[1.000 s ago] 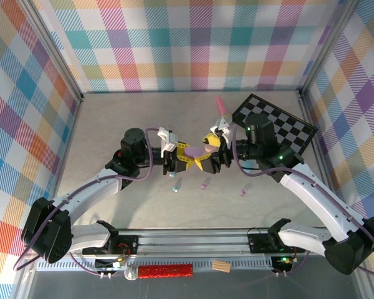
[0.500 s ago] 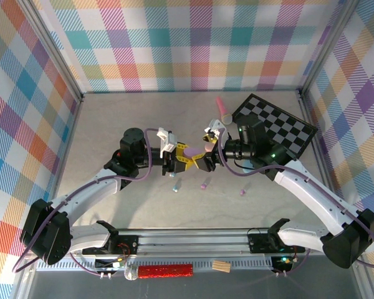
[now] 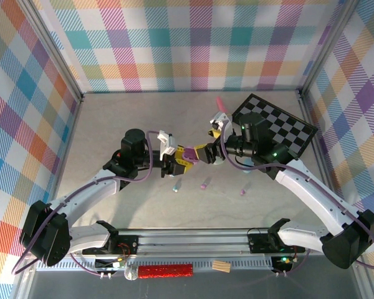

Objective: Insert the wireless bluetooth earbuds into the charging case

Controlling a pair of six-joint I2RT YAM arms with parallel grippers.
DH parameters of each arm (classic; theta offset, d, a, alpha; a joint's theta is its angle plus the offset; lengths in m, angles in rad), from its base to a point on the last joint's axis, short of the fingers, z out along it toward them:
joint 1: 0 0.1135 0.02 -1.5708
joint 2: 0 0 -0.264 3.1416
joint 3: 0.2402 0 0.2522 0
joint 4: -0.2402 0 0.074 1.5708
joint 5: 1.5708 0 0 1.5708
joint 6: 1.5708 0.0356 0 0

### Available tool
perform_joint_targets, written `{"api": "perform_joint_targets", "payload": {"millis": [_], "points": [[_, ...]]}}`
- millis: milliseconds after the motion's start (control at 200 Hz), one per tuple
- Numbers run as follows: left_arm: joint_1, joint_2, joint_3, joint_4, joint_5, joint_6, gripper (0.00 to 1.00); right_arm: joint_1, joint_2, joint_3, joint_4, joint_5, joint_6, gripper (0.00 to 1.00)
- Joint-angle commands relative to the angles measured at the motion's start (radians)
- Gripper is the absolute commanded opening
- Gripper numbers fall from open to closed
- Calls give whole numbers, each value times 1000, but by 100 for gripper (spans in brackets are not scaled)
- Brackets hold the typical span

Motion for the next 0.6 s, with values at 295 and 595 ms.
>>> {"api": "perform_joint_targets", "payload": {"millis": [295, 595], "points": [[-11, -60, 5, 33, 106, 39, 39, -12, 26, 27, -6, -28, 24, 87], [-11, -29, 8, 55, 96, 14, 39, -11, -6, 17, 23, -146, -5, 89]]}}
